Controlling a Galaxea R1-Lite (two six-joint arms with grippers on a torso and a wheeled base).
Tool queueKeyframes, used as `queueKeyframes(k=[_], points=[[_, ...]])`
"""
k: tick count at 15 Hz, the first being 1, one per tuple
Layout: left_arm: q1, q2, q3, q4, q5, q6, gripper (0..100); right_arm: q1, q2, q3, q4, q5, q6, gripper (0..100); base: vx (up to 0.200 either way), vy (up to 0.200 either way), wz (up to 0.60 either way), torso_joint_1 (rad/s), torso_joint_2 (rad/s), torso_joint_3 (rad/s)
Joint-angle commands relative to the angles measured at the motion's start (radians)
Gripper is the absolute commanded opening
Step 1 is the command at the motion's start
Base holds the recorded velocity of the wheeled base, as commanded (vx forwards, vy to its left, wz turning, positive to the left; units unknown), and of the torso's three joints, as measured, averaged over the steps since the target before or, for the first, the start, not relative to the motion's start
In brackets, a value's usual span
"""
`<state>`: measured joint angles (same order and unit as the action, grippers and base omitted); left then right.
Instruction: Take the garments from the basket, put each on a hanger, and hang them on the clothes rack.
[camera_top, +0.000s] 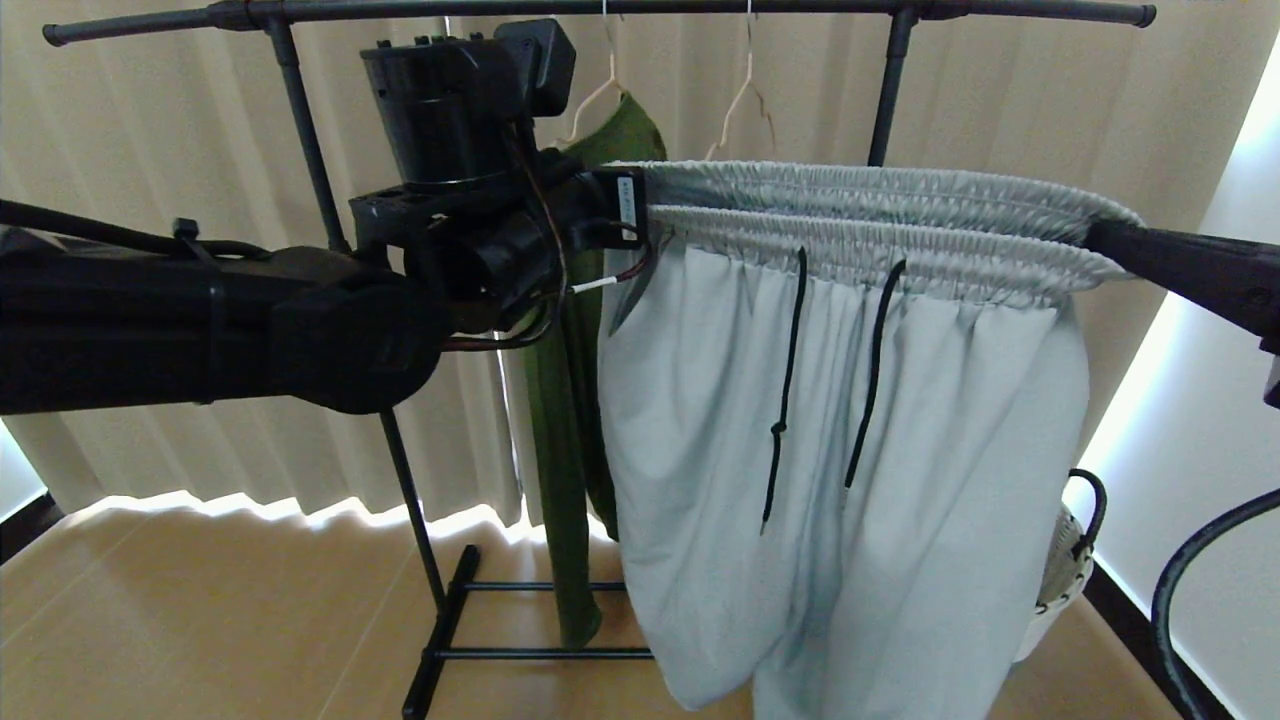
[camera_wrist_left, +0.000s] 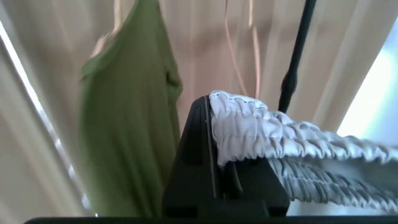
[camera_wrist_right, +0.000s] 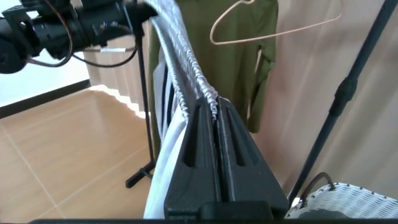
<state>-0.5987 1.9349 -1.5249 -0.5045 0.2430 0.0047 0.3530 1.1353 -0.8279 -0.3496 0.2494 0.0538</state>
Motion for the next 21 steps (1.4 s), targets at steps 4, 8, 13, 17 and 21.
queueKeyframes(k=[4,8,13,17,21], points=[[0.022,-0.226,0.161,0.142,-0.076,-0.011,0,-0.052,0.184,-0.022,-0.187,-0.064,-0.02,0,0.0,0.0,0.0,0.0,0.0,0.0],[0.022,-0.387,0.264,0.242,-0.238,-0.011,0,-0.049,0.311,-0.096,-0.307,-0.116,-0.019,0,0.0,0.0,0.0,0.0,0.0,0.0],[0.017,-0.536,0.388,0.265,-0.47,-0.005,0,-0.045,0.46,-0.191,-0.468,-0.116,-0.014,0,0.0,0.0,0.0,0.0,0.0,0.0],[-0.03,-0.616,0.48,0.265,-0.544,0.029,0,-0.043,0.538,-0.241,-0.532,-0.116,-0.012,0,0.0,0.0,0.0,0.0,0.0,0.0],[-0.041,-0.616,0.486,0.262,-0.541,0.075,0,-0.043,0.526,-0.237,-0.531,-0.116,-0.014,0,0.0,0.0,0.0,0.0,0.0,0.0]])
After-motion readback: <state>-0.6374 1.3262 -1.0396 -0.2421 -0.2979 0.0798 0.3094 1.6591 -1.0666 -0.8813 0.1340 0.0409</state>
